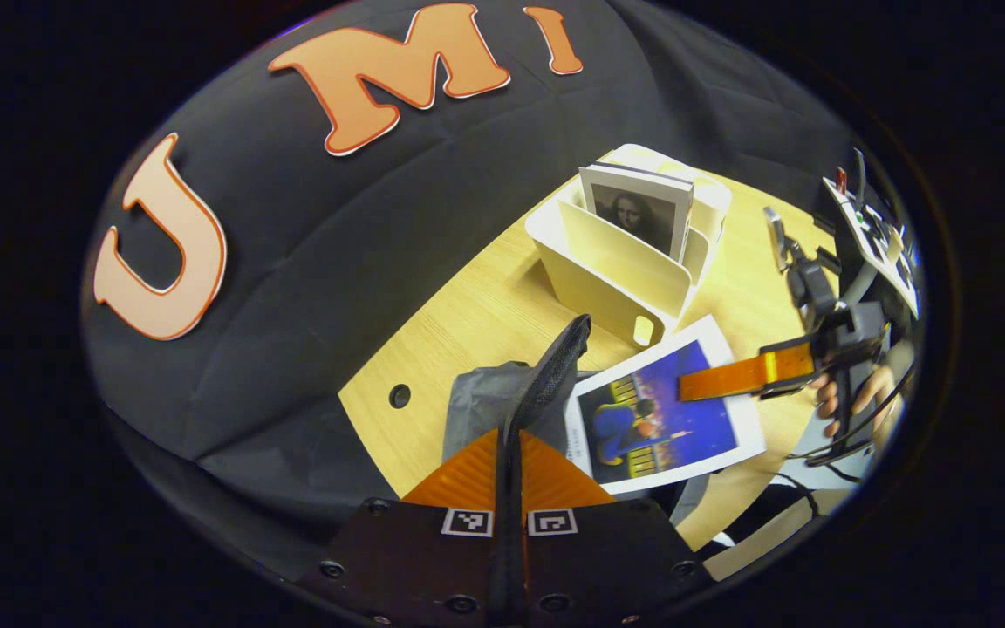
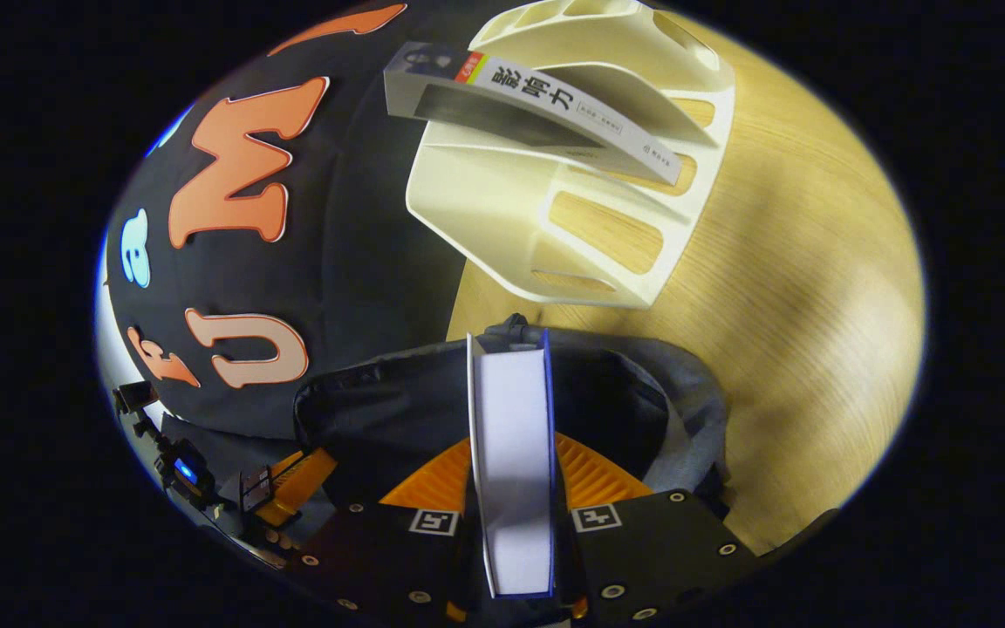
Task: Open the schoolbag, grab two books from the bookshelf and put them into the schoolbag.
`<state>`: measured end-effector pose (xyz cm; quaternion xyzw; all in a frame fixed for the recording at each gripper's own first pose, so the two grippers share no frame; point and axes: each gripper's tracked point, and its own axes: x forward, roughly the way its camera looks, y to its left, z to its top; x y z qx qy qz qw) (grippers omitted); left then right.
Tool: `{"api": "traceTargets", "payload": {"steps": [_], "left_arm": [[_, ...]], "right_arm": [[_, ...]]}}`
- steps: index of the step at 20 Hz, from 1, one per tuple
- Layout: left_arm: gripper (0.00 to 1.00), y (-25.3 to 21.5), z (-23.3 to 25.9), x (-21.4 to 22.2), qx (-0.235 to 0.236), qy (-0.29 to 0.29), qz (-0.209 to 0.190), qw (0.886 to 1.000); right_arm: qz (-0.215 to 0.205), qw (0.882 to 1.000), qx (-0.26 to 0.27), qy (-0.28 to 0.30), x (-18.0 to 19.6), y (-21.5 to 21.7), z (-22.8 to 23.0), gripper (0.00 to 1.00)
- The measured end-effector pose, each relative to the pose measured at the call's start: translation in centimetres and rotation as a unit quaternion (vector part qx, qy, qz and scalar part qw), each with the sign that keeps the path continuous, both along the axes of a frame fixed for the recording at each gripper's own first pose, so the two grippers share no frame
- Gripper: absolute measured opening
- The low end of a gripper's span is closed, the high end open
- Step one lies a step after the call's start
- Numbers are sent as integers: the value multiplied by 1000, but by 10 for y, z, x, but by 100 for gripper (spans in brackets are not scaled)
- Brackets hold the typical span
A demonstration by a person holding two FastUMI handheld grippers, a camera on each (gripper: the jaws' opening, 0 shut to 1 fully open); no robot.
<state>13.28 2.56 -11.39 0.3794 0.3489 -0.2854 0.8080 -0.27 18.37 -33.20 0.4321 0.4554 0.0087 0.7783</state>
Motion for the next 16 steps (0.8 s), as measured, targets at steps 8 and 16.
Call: {"api": "traceTargets", "payload": {"steps": [8, 16], "left_arm": [[0, 1, 14, -5, -3, 9, -16, 1000], [1, 12, 15, 2, -8, 20, -10, 1000]], "right_arm": [[-12, 999, 19, -41, 27, 40, -30, 33], [-43, 998, -29, -23, 50, 55, -61, 36]]}}
